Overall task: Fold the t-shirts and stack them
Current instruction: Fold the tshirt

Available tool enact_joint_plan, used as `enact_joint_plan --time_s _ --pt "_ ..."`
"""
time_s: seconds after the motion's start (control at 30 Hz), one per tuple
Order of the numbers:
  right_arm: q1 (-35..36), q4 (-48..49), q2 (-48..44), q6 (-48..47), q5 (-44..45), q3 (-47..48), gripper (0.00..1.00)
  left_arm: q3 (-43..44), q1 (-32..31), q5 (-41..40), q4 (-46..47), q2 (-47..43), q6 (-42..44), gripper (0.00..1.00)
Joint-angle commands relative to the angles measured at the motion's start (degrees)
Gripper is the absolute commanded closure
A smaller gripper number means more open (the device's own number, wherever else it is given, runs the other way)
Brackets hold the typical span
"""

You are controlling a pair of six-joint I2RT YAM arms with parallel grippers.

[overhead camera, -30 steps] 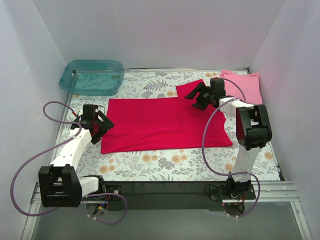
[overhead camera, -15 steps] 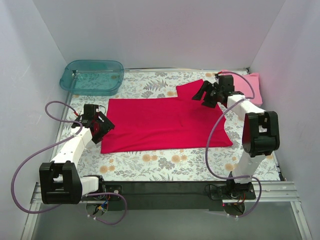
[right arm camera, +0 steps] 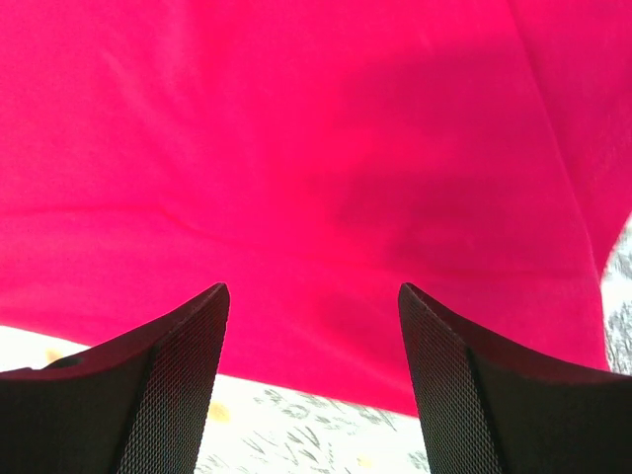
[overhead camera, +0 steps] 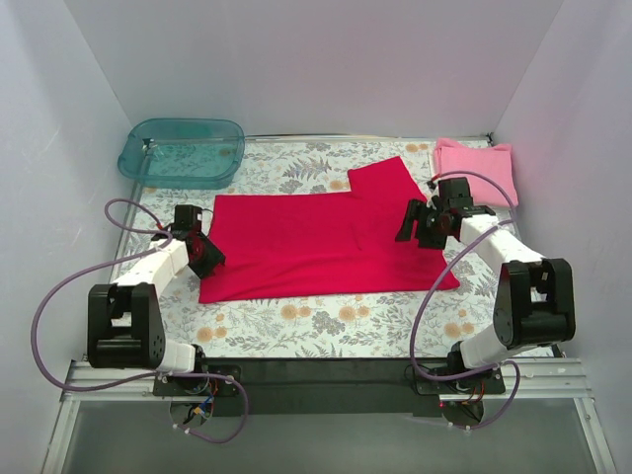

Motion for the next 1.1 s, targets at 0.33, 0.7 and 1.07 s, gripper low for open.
enact_joint_plan --time_s 0.33,0.7,1.07 --pt "-1.55 -2.39 -5.4 -5.14 7.12 -8.63 0.36 6.24 0.38 -4.29 3.18 5.53 -0.44 0.84" --pt "-3.58 -2.39 -7.15 -5.58 8.8 -13.12 0.37 8.61 0.3 -3.41 1.25 8.17 -1.31 0.89" --pt "-3.93 -2.48 -7.68 -5.67 8.62 -13.12 0.36 7.91 0.3 -7.1 -4.82 2.89 -3.86 0.67"
